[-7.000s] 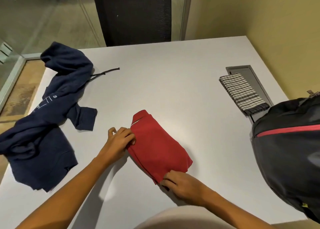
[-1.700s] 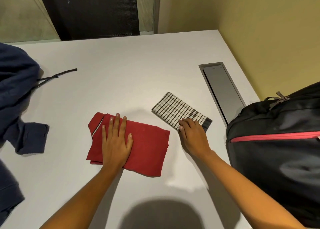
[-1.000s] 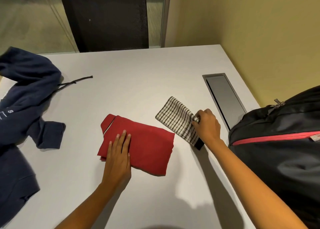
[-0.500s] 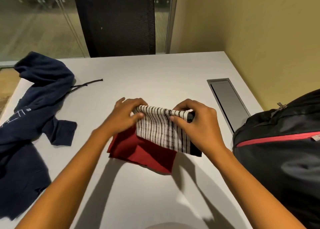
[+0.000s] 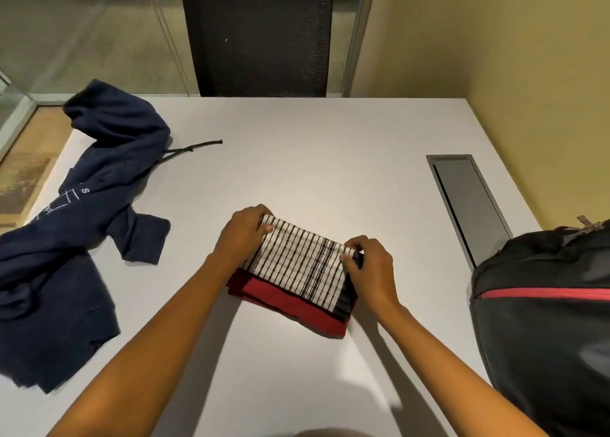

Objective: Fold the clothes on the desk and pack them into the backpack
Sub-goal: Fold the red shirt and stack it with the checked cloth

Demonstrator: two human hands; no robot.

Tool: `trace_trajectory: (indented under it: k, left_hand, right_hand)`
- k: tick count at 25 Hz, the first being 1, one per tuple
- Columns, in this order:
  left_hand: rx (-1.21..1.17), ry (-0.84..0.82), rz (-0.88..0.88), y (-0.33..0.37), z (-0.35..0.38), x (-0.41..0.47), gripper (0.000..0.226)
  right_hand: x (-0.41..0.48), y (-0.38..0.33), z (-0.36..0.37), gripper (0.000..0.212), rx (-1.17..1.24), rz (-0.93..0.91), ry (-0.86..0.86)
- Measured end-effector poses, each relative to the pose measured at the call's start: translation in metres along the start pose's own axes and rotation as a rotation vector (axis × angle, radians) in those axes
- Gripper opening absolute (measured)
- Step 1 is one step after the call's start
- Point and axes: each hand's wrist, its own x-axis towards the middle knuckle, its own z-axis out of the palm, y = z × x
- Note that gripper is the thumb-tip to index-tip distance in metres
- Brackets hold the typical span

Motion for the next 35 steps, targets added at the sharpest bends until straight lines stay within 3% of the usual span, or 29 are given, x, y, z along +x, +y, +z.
trace_trajectory:
  k: [3,9,12,16,19,22,25,30,35]
  left_hand:
    - [0.037,0.093,-0.087,0.0,0.016,0.004,0.025]
    - [-0.03,0.084,-0.303,-0.005,0.021,0.001,0.021]
    - [0.056,0.164,-0.207,-0.007,0.025,-0.006,0.026]
    - [0.267,0.335,0.02,-0.009,0.041,-0.02,0.038]
    - [0.215,0.341,0.099,-0.007,0.053,-0.031,0.044]
    - [-0.145,0.5,-0.092,-0.014,0.053,-0.039,0.038]
    - [-0.293,0.612,-0.348,-0.032,0.054,-0.054,0.039]
    - [-0.128,0.462,-0.392,-0.065,0.085,-0.095,0.051]
    - [0.238,0.331,-0.305,-0.076,0.106,-0.099,0.067]
  right_hand:
    - [0.0,0.005,0.01,0.027,-0.14,-0.053,-0.025]
    - [0.001,0.006,0.016,0.024,-0.065,0.043,-0.048]
    - [-0.007,0.01,0.022,0.024,-0.253,-0.007,0.005]
    - [-0.014,0.01,0.034,0.035,-0.383,-0.306,0.141]
    - [-0.016,0.006,0.053,0.045,-0.47,-0.725,-0.071]
    - [-0.011,0.015,0.067,0.054,-0.666,-1.021,-0.283]
    - [0.002,0.019,0.073,0.058,-0.757,-1.138,-0.402]
    - [0.019,0.02,0.083,0.058,-0.743,-1.087,-0.344]
    - [0.054,0.025,0.08,0.057,-0.697,-0.831,-0.177]
